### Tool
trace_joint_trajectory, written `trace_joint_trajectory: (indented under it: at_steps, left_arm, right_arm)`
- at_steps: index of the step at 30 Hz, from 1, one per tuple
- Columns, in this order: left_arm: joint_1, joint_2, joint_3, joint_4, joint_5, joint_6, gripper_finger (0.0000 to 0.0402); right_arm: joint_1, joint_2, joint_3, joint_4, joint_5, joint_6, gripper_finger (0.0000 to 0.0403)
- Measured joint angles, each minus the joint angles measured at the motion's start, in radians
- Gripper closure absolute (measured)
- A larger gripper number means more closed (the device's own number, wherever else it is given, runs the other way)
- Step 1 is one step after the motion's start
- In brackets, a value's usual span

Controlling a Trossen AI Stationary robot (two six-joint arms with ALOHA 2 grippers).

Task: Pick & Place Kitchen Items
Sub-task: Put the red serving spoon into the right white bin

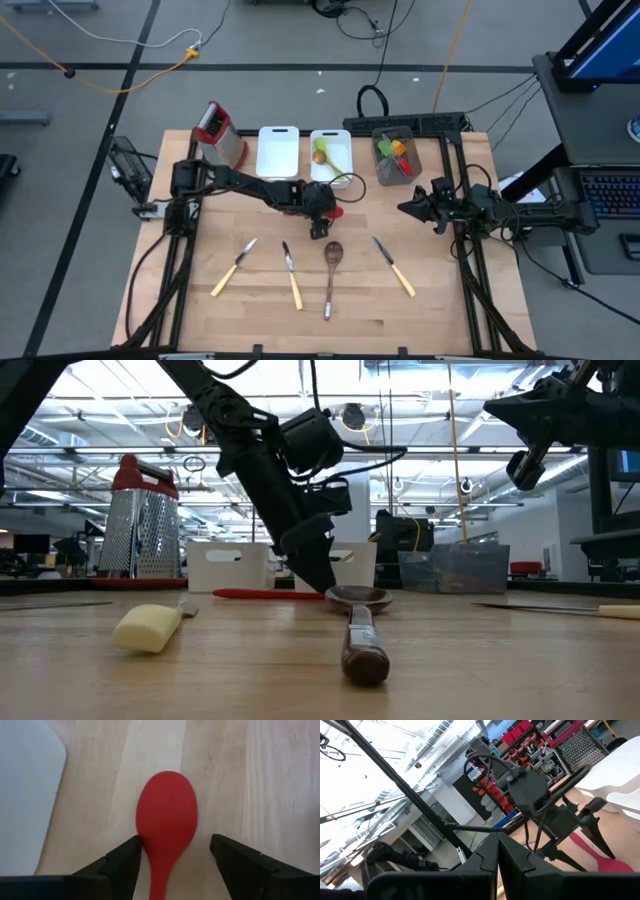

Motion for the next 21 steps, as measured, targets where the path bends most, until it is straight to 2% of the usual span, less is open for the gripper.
trace_joint_trajectory:
  at_steps: [3, 15, 18, 21]
  left_arm:
    - [0.01, 0.029, 0.003, -0.013, 0.008, -0.004, 0.0188]
    - [0.014, 0.054, 0.003, 0.009, -0.015, -0.024, 0.0362]
    - [0.014, 0.054, 0.003, 0.012, -0.018, -0.03, 0.0393]
    - [0.014, 0.046, 0.002, 0.015, -0.02, -0.046, 0.0398]
  right_arm:
    - [0.0, 0.0, 0.0, 0.0, 0.001, 0.001, 0.0403]
    - [0.0, 0.0, 0.0, -0.006, 0.002, 0.019, 0.0403]
    - [0.0, 0.0, 0.0, -0.007, 0.002, 0.02, 0.0403]
    - [0.0, 0.0, 0.0, -0.007, 0.002, 0.02, 0.0403]
